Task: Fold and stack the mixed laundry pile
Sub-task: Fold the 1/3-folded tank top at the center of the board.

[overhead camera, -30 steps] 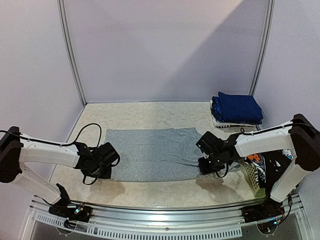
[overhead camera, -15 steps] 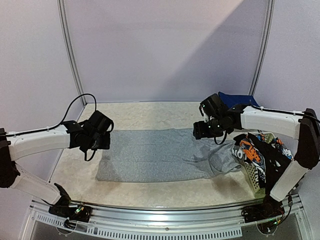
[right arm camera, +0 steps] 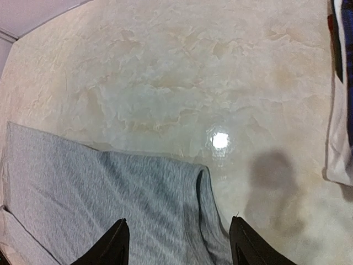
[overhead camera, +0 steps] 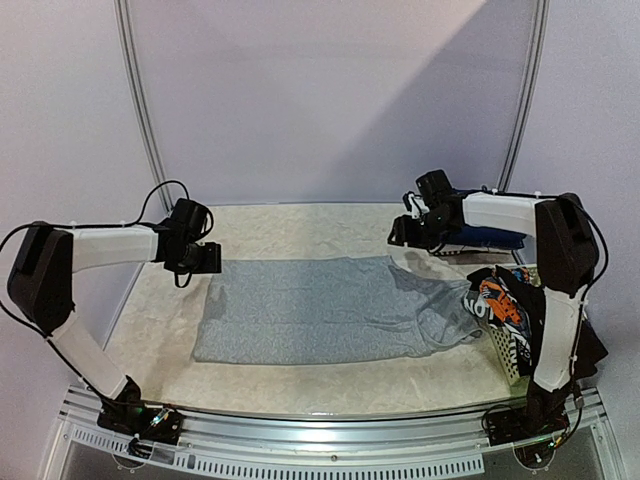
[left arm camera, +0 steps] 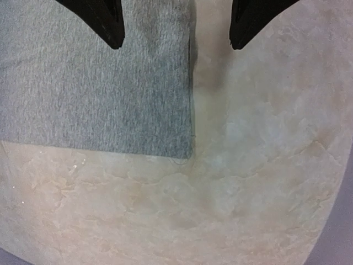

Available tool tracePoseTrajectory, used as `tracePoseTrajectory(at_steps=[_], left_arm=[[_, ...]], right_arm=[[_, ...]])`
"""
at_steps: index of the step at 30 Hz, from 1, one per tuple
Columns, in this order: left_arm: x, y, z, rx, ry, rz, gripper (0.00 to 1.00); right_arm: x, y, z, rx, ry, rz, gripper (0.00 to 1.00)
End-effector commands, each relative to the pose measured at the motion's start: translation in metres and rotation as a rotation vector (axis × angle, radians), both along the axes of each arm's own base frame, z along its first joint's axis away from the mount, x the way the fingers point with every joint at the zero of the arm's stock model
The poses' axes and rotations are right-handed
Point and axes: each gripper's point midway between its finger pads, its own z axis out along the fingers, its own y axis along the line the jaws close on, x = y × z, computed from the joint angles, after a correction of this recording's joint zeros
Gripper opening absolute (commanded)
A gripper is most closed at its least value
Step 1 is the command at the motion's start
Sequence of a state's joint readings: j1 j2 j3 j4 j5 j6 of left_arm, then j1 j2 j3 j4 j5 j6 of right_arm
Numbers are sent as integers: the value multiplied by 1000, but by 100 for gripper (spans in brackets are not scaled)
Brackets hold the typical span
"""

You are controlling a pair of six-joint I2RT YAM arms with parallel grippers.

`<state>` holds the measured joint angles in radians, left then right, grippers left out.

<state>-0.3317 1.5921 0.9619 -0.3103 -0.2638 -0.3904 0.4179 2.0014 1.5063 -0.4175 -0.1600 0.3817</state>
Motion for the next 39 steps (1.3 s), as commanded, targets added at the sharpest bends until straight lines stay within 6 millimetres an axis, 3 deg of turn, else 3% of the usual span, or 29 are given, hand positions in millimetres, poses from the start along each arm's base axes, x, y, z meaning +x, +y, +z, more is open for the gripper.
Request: tracePoseTrajectory(at_steps=[1, 9, 19, 27, 35, 39], left_arm=[[26, -5, -5, -73, -5, -33, 67], [52, 3, -20, -106, 41, -30, 64], [67, 7, -30, -103, 78, -31, 58], [73, 10, -36, -104, 93, -28, 55], [82, 6, -44, -112, 116, -42, 54], [86, 7, -45, -106, 120, -43, 53]], right_arm=[[7, 15, -23, 41, 68, 81, 62], [20, 11, -60, 6, 128, 91, 60], [30, 13, -85, -18, 156, 107, 55], [28, 8, -98, -55, 181, 107, 31], [27, 8, -96, -56, 176, 113, 18], [29, 8, -95, -56, 172, 112, 4]])
